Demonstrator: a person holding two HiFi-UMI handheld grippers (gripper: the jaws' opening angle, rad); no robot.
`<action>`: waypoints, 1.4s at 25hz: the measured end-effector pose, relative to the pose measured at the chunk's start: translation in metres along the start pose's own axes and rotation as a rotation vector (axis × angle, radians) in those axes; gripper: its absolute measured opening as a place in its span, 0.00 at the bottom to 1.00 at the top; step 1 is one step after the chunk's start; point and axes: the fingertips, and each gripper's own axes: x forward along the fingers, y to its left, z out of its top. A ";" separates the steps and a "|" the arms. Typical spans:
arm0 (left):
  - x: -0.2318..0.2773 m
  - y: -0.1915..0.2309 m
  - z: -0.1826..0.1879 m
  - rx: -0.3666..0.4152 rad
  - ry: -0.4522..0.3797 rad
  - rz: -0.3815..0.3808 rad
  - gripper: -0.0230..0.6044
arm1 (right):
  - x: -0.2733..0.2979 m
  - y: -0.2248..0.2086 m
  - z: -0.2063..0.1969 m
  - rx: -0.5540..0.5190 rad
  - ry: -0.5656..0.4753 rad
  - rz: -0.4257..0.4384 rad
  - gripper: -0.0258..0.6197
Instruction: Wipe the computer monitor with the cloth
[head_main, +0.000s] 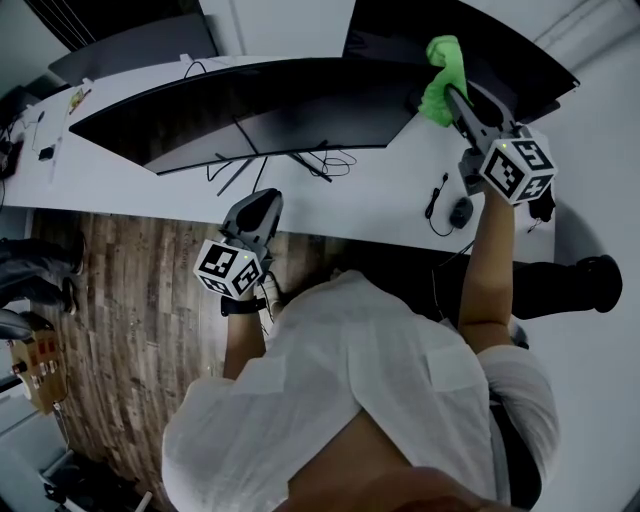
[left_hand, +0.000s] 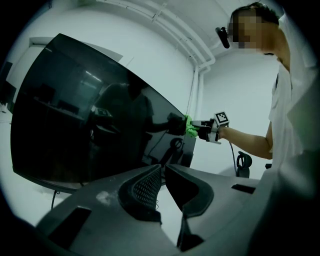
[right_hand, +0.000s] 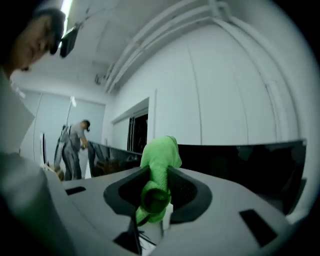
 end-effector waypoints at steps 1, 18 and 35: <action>0.000 -0.002 -0.001 0.000 0.001 -0.001 0.09 | 0.000 -0.001 -0.004 0.087 -0.052 0.017 0.47; -0.004 -0.007 -0.010 -0.004 0.015 0.032 0.09 | 0.028 0.019 -0.151 -0.112 0.266 0.071 0.46; -0.026 0.004 -0.020 -0.030 0.015 0.112 0.09 | 0.059 0.028 -0.322 -0.018 0.666 0.043 0.44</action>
